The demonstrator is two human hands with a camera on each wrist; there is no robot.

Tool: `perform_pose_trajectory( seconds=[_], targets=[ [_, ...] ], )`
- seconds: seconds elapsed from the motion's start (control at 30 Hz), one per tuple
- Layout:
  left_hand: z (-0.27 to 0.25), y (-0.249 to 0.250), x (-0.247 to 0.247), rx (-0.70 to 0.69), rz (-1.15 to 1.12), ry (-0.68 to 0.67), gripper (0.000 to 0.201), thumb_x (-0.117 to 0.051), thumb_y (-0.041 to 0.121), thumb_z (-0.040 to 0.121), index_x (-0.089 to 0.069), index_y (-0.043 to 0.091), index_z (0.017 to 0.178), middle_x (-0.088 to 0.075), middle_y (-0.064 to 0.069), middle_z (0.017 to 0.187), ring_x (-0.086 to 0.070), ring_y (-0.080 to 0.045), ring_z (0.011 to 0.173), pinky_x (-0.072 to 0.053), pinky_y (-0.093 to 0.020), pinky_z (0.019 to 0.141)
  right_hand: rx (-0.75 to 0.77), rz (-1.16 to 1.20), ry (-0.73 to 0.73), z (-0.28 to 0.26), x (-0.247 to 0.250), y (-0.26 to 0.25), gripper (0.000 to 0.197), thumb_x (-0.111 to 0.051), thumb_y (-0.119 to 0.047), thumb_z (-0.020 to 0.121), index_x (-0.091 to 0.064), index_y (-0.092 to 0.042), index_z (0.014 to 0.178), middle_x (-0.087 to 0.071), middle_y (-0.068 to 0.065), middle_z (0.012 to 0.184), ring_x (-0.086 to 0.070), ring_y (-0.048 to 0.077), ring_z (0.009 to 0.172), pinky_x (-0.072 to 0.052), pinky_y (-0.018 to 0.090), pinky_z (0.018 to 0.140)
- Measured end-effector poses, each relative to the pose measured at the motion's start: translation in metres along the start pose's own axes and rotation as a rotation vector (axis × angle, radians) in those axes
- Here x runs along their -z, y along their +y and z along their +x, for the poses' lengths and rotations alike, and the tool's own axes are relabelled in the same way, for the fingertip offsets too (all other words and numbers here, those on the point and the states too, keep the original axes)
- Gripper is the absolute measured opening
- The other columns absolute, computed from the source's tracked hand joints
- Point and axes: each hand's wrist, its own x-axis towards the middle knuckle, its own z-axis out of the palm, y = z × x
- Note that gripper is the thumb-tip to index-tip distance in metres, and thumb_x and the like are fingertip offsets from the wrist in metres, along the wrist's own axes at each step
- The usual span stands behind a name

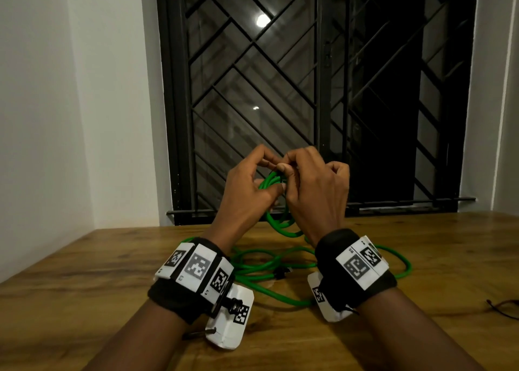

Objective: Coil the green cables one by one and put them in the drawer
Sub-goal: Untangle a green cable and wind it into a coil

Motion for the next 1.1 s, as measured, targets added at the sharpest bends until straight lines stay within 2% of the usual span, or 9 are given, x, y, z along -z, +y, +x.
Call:
perform_pose_trajectory(
  seconds=[0.07, 0.17, 0.3, 0.4, 0.5, 0.6, 0.77, 0.93, 1.1],
  targets=[
    [0.0, 0.001, 0.0, -0.01, -0.001, 0.005, 0.026, -0.071, -0.004, 0.082, -0.056, 0.01, 0.098, -0.062, -0.001, 0.106, -0.063, -0.015, 0.049, -0.049, -0.025, 0.044, -0.012, 0.036, 0.003, 0.0, 0.0, -0.001, 0.006, -0.051, -0.023, 0.094, -0.057, -0.026, 0.095, -0.061, -0.011, 0.093, -0.044, 0.008, 0.068, -0.028, 0.034, 0.078],
    [0.001, -0.002, 0.002, -0.082, 0.177, 0.016, 0.024, -0.074, 0.004, 0.08, -0.056, 0.012, 0.094, -0.063, 0.003, 0.097, -0.056, 0.002, 0.058, -0.037, -0.008, 0.05, -0.036, 0.092, 0.006, 0.0, 0.0, -0.002, 0.007, -0.054, -0.021, 0.094, -0.056, -0.027, 0.093, -0.061, -0.012, 0.093, -0.048, 0.01, 0.072, -0.028, 0.034, 0.079],
    [0.001, -0.006, 0.003, -0.131, 0.279, 0.018, 0.026, -0.076, 0.009, 0.078, -0.054, 0.015, 0.09, -0.061, 0.009, 0.091, -0.058, -0.002, 0.085, -0.04, -0.008, 0.065, -0.059, 0.139, -0.014, 0.0, -0.001, -0.003, 0.008, -0.047, -0.024, 0.094, -0.054, -0.029, 0.093, -0.059, -0.013, 0.093, -0.048, 0.007, 0.08, -0.026, 0.034, 0.08],
    [0.002, -0.007, 0.004, -0.15, 0.297, 0.0, 0.026, -0.076, 0.008, 0.078, -0.054, 0.015, 0.091, -0.061, 0.01, 0.093, -0.058, 0.0, 0.087, -0.039, -0.009, 0.065, -0.061, 0.128, -0.048, 0.0, -0.002, -0.004, 0.012, -0.038, -0.028, 0.092, -0.049, -0.03, 0.093, -0.054, -0.014, 0.092, -0.042, 0.009, 0.083, -0.025, 0.033, 0.077],
    [0.002, -0.008, 0.004, -0.179, 0.305, -0.054, 0.029, -0.074, 0.008, 0.081, -0.055, 0.019, 0.1, -0.063, 0.009, 0.101, -0.059, 0.001, 0.097, -0.041, -0.008, 0.072, -0.093, 0.154, -0.056, 0.0, -0.003, -0.002, 0.01, -0.034, -0.027, 0.093, -0.041, -0.034, 0.091, -0.051, -0.015, 0.091, -0.037, 0.008, 0.083, -0.023, 0.033, 0.075],
    [0.002, -0.01, 0.005, -0.171, 0.329, -0.093, 0.034, -0.074, 0.014, 0.084, -0.054, 0.023, 0.11, -0.065, 0.008, 0.111, -0.06, -0.004, 0.109, -0.046, -0.017, 0.078, -0.129, 0.173, -0.051, 0.0, -0.004, 0.001, 0.015, -0.04, -0.02, 0.095, -0.039, -0.033, 0.09, -0.048, -0.015, 0.089, -0.038, 0.01, 0.082, -0.025, 0.034, 0.074],
    [0.002, -0.011, 0.007, -0.201, 0.312, -0.083, 0.027, -0.077, 0.016, 0.082, -0.058, 0.02, 0.101, -0.065, 0.009, 0.1, -0.062, -0.002, 0.097, -0.044, -0.016, 0.072, -0.141, 0.155, -0.061, 0.0, -0.003, 0.001, 0.012, -0.035, -0.021, 0.092, -0.039, -0.032, 0.089, -0.048, -0.013, 0.087, -0.04, 0.012, 0.081, -0.026, 0.034, 0.073],
    [0.001, -0.007, 0.007, -0.227, 0.313, -0.124, 0.024, -0.075, 0.017, 0.083, -0.056, 0.017, 0.098, -0.065, 0.003, 0.094, -0.066, -0.016, 0.084, -0.055, -0.038, 0.069, -0.147, 0.132, -0.079, 0.0, -0.001, 0.001, 0.012, -0.026, -0.027, 0.088, -0.038, -0.031, 0.089, -0.046, -0.012, 0.086, -0.039, 0.011, 0.081, -0.026, 0.034, 0.075],
    [0.001, -0.005, 0.008, -0.212, 0.288, -0.178, 0.02, -0.072, 0.016, 0.087, -0.054, 0.018, 0.096, -0.066, 0.001, 0.084, -0.066, -0.02, 0.073, -0.053, -0.043, 0.066, -0.184, 0.162, -0.091, 0.0, 0.0, 0.003, 0.018, -0.022, -0.027, 0.082, -0.039, -0.028, 0.087, -0.046, -0.011, 0.086, -0.042, 0.011, 0.08, -0.028, 0.033, 0.075]
  ],
)
